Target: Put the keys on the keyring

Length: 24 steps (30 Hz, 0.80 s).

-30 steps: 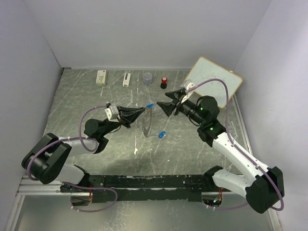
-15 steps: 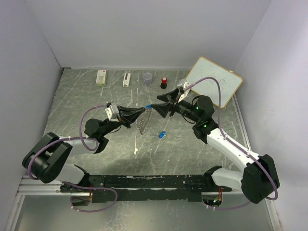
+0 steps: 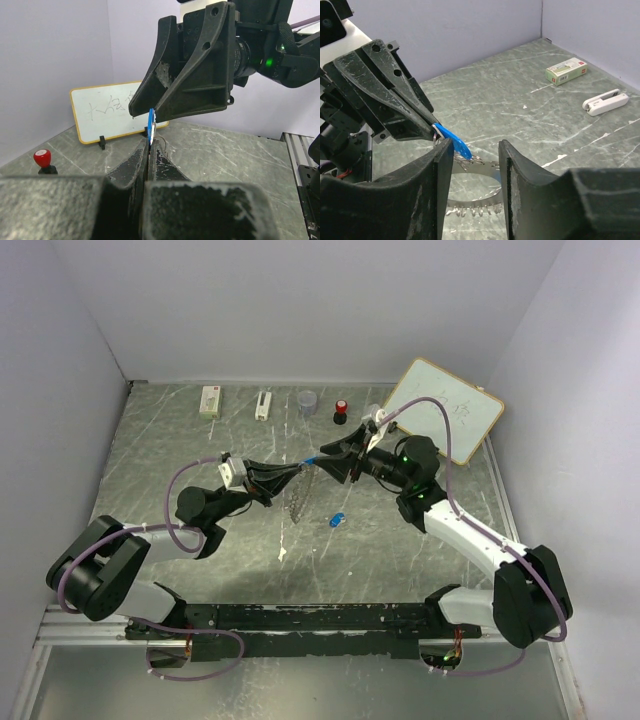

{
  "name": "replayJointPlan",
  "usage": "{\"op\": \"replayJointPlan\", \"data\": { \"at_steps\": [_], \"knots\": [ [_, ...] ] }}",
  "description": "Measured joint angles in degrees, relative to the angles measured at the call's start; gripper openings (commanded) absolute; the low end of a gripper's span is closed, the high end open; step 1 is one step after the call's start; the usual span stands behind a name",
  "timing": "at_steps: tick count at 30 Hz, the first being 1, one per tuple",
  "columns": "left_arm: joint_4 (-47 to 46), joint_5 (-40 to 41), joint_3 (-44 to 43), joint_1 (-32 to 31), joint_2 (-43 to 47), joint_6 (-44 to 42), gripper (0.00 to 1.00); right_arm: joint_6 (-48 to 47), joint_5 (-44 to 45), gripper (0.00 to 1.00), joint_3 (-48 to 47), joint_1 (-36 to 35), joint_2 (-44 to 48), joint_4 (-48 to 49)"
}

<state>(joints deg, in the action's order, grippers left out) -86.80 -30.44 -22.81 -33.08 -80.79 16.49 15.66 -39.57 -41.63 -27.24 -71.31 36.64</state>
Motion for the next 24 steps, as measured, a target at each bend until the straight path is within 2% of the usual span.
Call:
{"op": "replayJointPlan", "data": {
  "at_steps": [5, 14, 24],
  "knots": [
    [0.00, -0.13, 0.00, 0.00, 0.02, 0.04, 0.07, -0.04, -1.33, 0.38, -0.04, 0.44, -0.31, 0.26],
    [-0.02, -1.79, -1.42, 0.00, -0.02, 1.03, 0.07, -0.33, -4.92, 0.26, -0.15, 1.16, -1.77, 1.36],
    [-0.20, -5.42, -4.15, 1.05, -3.06, 5.09, 0.07, -1.46, -8.35, 0.22, -0.13, 2.12, -1.68, 4.72]
  ]
}}
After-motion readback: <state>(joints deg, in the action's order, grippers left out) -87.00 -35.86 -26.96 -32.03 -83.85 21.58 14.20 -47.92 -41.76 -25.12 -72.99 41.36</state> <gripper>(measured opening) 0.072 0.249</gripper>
